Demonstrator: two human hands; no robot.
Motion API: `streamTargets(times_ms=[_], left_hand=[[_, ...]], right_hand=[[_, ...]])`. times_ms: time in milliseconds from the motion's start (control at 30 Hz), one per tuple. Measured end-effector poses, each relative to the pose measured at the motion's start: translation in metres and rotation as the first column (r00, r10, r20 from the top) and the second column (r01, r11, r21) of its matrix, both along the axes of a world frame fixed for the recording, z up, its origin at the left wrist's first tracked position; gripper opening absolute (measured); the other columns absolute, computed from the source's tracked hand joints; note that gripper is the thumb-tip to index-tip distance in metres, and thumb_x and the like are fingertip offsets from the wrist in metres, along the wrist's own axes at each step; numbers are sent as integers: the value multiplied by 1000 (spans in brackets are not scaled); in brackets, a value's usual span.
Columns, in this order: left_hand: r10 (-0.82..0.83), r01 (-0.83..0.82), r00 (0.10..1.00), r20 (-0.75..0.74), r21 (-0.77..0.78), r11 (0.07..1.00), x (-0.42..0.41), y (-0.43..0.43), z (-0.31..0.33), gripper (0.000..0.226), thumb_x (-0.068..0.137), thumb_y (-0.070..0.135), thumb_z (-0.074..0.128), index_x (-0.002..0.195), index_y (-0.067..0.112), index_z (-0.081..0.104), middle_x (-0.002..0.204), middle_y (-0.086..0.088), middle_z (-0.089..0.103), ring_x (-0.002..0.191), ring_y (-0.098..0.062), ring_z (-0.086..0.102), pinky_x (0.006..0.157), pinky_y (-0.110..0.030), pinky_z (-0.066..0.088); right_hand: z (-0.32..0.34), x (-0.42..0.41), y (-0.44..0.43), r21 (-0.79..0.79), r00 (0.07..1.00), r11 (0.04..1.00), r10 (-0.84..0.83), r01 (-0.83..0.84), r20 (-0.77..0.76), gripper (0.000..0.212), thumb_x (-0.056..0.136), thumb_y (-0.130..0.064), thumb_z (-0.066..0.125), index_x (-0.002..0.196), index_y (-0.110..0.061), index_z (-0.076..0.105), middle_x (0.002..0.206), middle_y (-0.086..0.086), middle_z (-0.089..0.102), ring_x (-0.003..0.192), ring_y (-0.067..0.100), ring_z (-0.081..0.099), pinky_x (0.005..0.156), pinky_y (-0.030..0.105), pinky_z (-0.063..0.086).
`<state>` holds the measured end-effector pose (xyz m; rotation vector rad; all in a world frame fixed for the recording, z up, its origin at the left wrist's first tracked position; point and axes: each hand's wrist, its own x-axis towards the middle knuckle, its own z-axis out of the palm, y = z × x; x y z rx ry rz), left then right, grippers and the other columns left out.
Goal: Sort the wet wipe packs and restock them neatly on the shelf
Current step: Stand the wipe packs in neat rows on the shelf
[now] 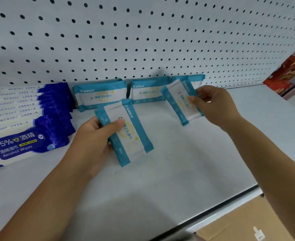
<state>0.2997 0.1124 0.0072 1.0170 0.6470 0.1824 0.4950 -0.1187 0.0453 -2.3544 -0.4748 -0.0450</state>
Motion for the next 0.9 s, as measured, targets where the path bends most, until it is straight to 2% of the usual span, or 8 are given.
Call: streamTargets(times_ms=[100,233,367,533,667,733,800,900], left_hand=[[-6,6,1000,6,-28,1000,0,-4,2,27,92,8,68,117,16,68,107,0,80,97,-20,77,76,-36,64],[-12,12,1000,2,-53,998,1,-8,3,28,91,5,69,118,14,68,109,-3,79,99,-22,77,85,-42,60],[-14,14,1000,2,-69,998,1,-8,3,31,90,5,70,119,14,68,110,-3,79,101,-23,76,91,-45,58],[-15,17,1000,27,-85,996,0,-8,3,34,88,6,70,121,14,68,112,-4,79,103,-23,75,93,-45,56],[0,1,1000,10,-115,993,1,-8,2,34,88,6,70,120,16,68,110,-3,79,104,-23,75,91,-44,57],[0,2,1000,18,-125,992,2,-8,1,34,88,6,69,121,16,68,111,-2,79,103,-22,75,90,-44,58],[-12,17,999,43,-124,992,2,-9,2,35,87,7,69,121,15,68,112,-2,78,103,-21,76,88,-42,58],[-22,29,998,60,-121,992,2,-12,1,43,81,12,70,124,15,67,114,-3,78,106,-21,75,87,-41,61]], right_hand=[[1,28,0,-150,983,988,-19,48,184,14,94,-22,67,107,-17,72,94,-1,64,84,20,56,70,25,41],[-5,67,6,-417,910,908,141,38,389,18,95,-20,64,110,-17,72,99,6,62,94,27,51,82,43,44],[-12,89,17,-566,815,821,273,80,512,20,99,-21,59,114,-15,71,102,8,66,97,32,52,82,45,40],[-15,98,22,-486,775,872,263,65,575,20,89,-14,71,108,-8,71,103,12,68,99,36,54,84,45,40],[-17,89,18,-369,796,927,175,65,579,31,86,-13,74,116,-8,67,115,11,65,108,33,55,89,42,43],[-17,72,18,-236,836,972,112,21,537,31,89,-14,72,119,-9,65,118,9,63,108,27,56,90,36,45],[-16,42,21,-75,874,996,76,-45,480,21,92,-18,70,112,-12,67,110,2,64,95,15,58,81,26,45],[-12,-22,31,70,980,991,103,-116,171,14,95,-35,67,93,-21,71,90,-12,69,76,-3,59,72,16,46]])
